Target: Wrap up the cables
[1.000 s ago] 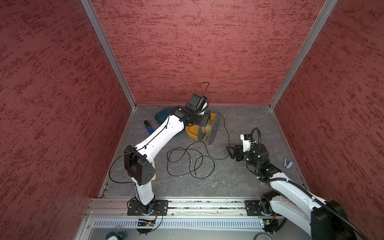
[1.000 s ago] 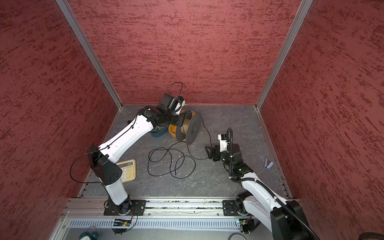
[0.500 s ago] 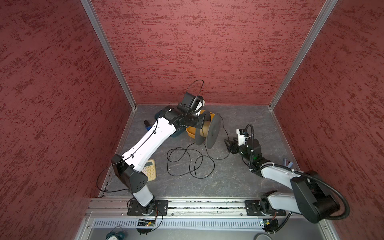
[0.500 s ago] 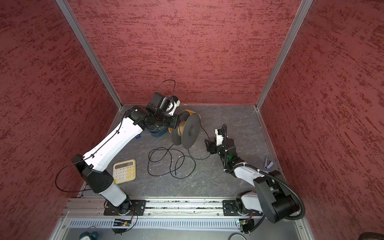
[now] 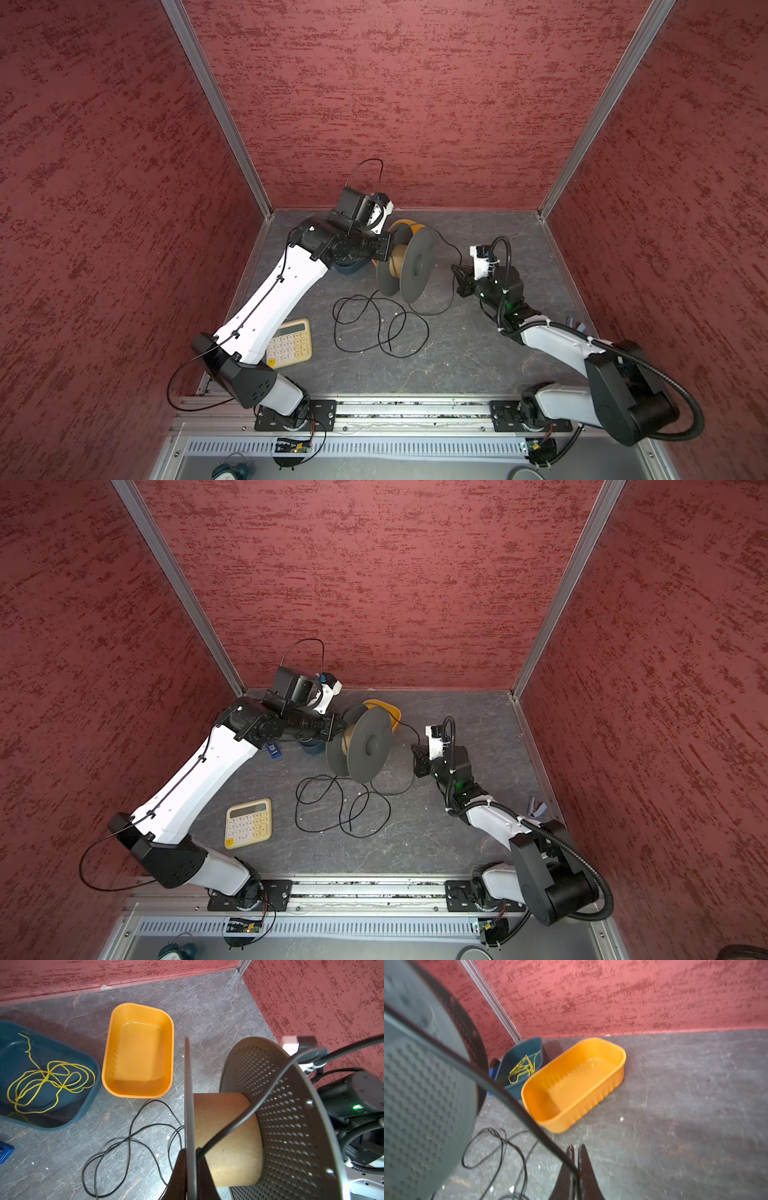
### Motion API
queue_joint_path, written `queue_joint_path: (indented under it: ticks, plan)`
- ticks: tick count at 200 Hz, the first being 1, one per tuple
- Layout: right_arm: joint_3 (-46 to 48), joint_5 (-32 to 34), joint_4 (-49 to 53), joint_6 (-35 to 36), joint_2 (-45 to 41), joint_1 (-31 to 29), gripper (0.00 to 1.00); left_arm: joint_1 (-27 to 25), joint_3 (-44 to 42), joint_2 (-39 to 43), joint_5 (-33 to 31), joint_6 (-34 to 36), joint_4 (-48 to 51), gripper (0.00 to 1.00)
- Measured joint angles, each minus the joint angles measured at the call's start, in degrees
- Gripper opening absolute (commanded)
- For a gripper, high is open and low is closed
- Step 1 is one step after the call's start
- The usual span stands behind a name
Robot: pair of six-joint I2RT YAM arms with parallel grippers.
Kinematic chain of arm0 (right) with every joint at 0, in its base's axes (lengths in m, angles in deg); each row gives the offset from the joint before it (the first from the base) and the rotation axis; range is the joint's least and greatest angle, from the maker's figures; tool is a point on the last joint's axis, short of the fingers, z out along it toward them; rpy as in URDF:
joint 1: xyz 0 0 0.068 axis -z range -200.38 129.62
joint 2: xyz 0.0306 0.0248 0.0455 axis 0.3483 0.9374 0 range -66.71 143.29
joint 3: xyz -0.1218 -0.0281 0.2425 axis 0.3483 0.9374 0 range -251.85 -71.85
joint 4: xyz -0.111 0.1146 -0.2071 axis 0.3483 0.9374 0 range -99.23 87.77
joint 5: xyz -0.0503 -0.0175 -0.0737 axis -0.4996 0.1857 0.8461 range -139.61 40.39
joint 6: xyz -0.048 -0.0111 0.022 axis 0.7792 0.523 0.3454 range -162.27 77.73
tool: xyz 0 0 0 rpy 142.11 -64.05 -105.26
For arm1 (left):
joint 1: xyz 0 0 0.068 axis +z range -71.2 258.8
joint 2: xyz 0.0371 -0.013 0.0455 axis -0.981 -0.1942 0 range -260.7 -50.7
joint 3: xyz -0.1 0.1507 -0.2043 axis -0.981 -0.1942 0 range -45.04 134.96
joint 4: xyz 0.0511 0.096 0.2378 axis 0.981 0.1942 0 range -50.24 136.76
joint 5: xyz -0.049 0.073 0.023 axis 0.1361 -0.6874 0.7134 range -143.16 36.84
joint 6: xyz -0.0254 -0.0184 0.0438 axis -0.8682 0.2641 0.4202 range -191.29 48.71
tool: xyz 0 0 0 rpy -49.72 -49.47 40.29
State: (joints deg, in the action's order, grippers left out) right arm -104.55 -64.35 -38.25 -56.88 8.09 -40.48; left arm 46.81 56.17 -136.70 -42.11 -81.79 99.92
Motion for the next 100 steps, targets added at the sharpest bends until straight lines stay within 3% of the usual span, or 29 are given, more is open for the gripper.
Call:
queue_joint_path:
  ticks: [53, 100]
  plan:
    - [-14.6, -0.8, 11.0, -0.3, 11.1, 1.7, 0.00, 3.2, -0.7, 1.3, 8.0, -0.2, -0.5, 0.00]
    - [-11.8, -2.2, 14.8, -0.8, 16.1, 0.5, 0.00, 7.7, -2.7, 4.1, 13.2, -3.1, -4.0, 0.00]
